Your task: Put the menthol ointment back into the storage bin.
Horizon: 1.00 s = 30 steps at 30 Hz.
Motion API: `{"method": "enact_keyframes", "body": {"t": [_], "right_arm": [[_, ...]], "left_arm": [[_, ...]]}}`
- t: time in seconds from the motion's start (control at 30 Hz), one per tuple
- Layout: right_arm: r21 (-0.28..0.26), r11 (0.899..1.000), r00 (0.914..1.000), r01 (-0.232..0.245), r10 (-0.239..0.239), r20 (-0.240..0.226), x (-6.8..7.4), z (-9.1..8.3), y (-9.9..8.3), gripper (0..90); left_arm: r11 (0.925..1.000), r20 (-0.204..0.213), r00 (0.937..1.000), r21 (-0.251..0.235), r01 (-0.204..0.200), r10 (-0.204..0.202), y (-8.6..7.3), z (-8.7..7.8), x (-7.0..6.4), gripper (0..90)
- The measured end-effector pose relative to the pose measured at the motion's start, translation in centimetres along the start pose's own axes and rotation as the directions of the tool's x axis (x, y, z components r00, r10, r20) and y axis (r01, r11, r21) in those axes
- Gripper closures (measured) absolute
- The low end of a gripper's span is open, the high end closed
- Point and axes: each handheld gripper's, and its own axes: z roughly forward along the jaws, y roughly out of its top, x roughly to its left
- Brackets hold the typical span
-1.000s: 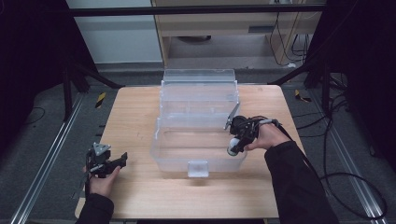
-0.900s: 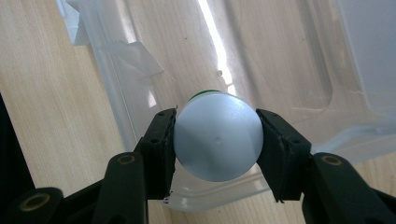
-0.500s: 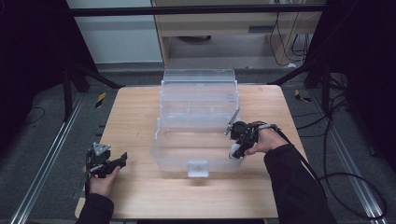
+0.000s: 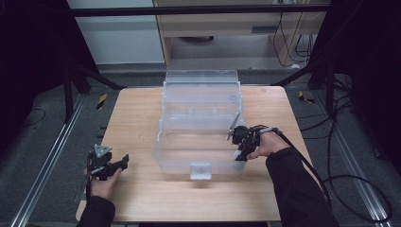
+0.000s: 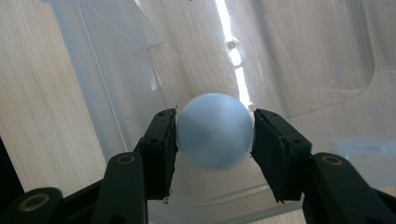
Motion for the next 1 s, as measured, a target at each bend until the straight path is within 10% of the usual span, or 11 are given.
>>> {"method": "enact_keyframes", "body": {"t": [0.4, 0.63, 0.77, 0.8, 0.83, 0.93, 0.97, 1.0], "right_arm": [[-0.068, 0.997, 0.9989, -0.032, 0.034, 0.031, 0.2, -1.3, -0.4, 47.8], [-0.234, 0.967, 0.9869, -0.103, 0.128, 0.097, 0.6, -3.6, -1.4, 36.0], [-0.387, 0.91, 0.9695, -0.15, 0.212, 0.123, 0.8, -4.9, -3.3, 28.0], [-0.387, 0.91, 0.9695, -0.15, 0.212, 0.123, 0.8, -4.9, -3.3, 28.0], [-0.467, 0.865, 0.953, -0.184, 0.273, 0.131, 0.7, -5.3, -4.3, 26.5], [-0.56, 0.792, 0.9195, -0.241, 0.371, 0.13, 0.7, -5.9, -6.1, 21.5], [-0.586, 0.771, 0.9096, -0.25, 0.394, 0.13, 0.7, -6.0, -6.6, 20.1], [-0.586, 0.771, 0.9096, -0.25, 0.394, 0.13, 0.7, -6.0, -6.6, 20.1]], "left_arm": [[1.0, 0.0, 1.0, 0.0, 0.001, -0.001, 0.0, 0.0, 0.0, 30.5], [1.0, 0.0, 1.0, -0.001, 0.004, -0.004, 0.0, -0.1, 0.0, 30.4], [1.0, 0.007, 1.0, -0.001, 0.004, -0.004, 0.0, -0.1, -0.1, 30.5], [1.0, 0.006, 1.0, -0.002, 0.004, -0.004, 0.0, -0.1, 0.0, 30.5], [1.0, 0.006, 1.0, -0.002, 0.006, -0.006, 0.0, -0.1, 0.0, 30.5], [1.0, 0.006, 0.9999, -0.002, 0.01, -0.01, 0.0, -0.1, 0.1, 30.6], [0.9999, 0.007, 0.9999, -0.002, 0.01, -0.01, 0.0, -0.1, 0.1, 30.7], [0.9999, 0.007, 0.9999, -0.002, 0.01, -0.01, 0.0, -0.1, 0.1, 30.8]]}}
